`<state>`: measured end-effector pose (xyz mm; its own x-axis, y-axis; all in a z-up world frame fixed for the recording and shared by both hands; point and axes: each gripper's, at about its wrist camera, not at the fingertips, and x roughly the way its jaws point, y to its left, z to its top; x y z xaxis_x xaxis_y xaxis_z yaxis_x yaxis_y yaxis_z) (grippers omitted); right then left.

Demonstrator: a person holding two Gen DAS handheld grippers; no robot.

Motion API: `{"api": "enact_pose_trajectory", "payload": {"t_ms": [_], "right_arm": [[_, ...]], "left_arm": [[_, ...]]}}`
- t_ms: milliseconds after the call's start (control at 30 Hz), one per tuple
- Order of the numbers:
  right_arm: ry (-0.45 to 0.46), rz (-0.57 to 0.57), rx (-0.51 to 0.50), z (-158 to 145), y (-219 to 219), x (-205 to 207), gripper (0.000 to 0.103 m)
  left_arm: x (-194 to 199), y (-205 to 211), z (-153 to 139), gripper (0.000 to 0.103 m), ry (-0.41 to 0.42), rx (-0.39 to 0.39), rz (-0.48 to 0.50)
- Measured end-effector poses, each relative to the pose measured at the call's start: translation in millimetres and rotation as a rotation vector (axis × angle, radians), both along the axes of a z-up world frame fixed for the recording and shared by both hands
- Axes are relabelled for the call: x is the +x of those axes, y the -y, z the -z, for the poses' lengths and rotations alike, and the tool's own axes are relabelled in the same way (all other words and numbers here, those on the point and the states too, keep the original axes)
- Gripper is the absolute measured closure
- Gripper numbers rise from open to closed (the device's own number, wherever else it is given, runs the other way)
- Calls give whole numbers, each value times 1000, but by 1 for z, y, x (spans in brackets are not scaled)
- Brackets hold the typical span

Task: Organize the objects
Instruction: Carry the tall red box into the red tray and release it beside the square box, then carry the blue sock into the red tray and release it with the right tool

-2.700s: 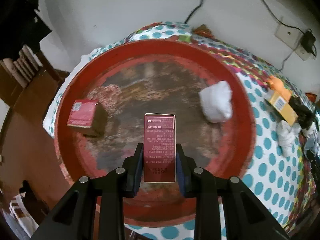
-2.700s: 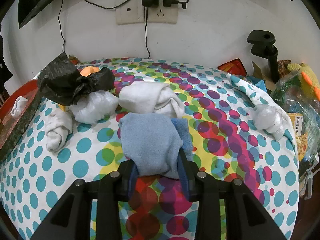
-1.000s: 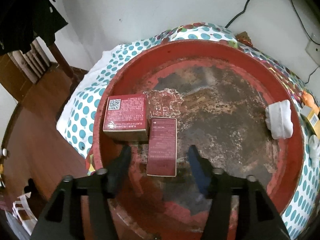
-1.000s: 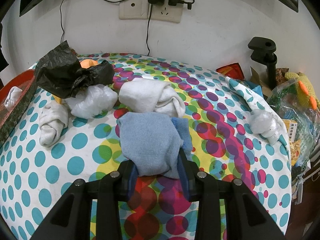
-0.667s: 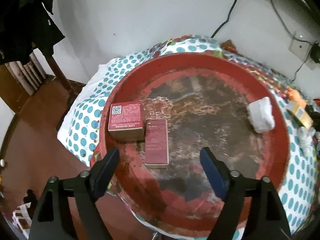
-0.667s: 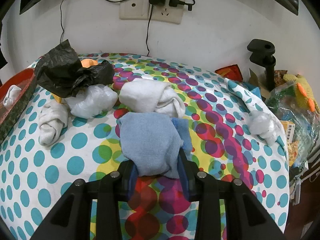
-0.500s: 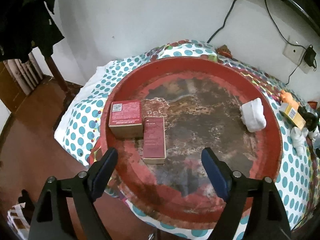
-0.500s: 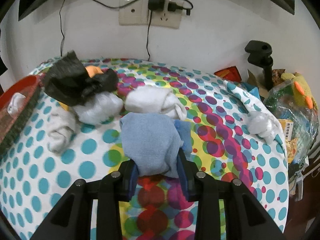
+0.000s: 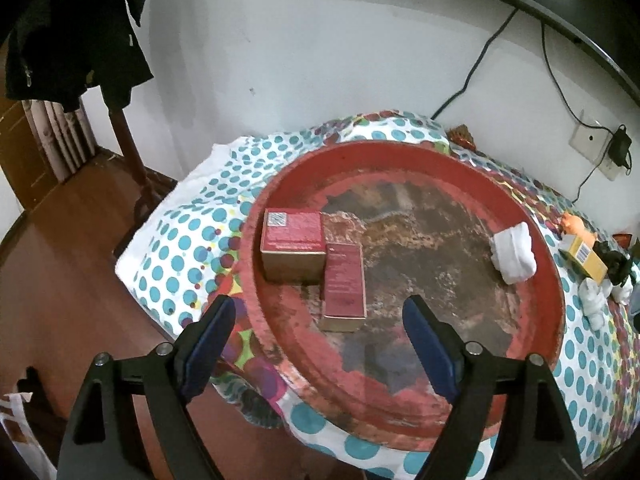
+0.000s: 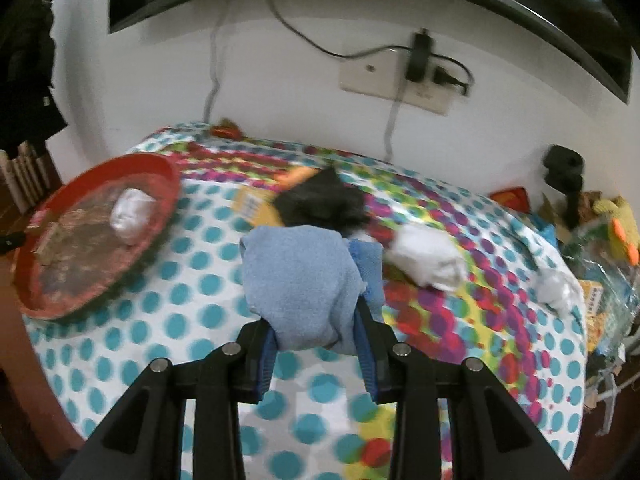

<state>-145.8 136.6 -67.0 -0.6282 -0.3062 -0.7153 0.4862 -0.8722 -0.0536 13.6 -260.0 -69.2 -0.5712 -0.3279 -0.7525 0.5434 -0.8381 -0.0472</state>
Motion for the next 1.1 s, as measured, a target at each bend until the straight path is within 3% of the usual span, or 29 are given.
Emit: {"api": "enact_pose_trajectory", "payload": {"t_ms": [167, 300, 600, 800, 1100], "right_arm": [[5, -85, -20, -8, 45, 21, 68], [24, -159, -39, -11, 81, 30, 68], [48, -283, -28, -5, 176, 55, 68], [112, -297, -12, 12, 207, 53, 68], [125, -291, 47, 30, 230, 44, 68]], "left_arm": [[9, 11, -1, 19, -23, 20, -16], [10, 18, 3, 19, 18, 21, -26], [14, 20, -2, 15, 22, -41, -47], [19, 35, -1, 10, 24, -20, -95], [27, 59, 8, 10, 44, 11, -170]]}}
